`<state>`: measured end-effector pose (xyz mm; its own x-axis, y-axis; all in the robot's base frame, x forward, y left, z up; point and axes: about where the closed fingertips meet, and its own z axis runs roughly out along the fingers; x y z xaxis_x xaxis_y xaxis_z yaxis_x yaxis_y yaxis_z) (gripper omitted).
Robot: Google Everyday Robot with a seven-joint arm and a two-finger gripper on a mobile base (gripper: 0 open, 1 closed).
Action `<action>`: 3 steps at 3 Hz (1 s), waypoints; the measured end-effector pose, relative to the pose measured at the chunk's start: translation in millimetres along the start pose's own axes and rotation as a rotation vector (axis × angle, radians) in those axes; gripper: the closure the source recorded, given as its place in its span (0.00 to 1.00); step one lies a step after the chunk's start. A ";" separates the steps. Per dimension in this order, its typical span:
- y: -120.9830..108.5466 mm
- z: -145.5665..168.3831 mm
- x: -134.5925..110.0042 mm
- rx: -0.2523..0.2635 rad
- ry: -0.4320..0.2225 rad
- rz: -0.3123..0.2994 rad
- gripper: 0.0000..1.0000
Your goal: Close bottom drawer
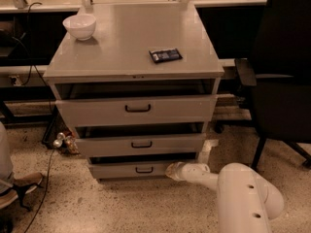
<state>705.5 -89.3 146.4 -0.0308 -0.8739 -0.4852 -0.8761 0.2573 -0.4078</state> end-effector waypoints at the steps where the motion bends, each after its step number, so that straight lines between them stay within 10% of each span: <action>1: 8.9 -12.5 24.3 -0.011 0.038 0.055 1.00; 3: 28.2 -74.3 96.8 0.018 0.146 0.245 1.00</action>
Offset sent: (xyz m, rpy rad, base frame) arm -0.1033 -0.1090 0.0114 -0.0410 0.1443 -0.3390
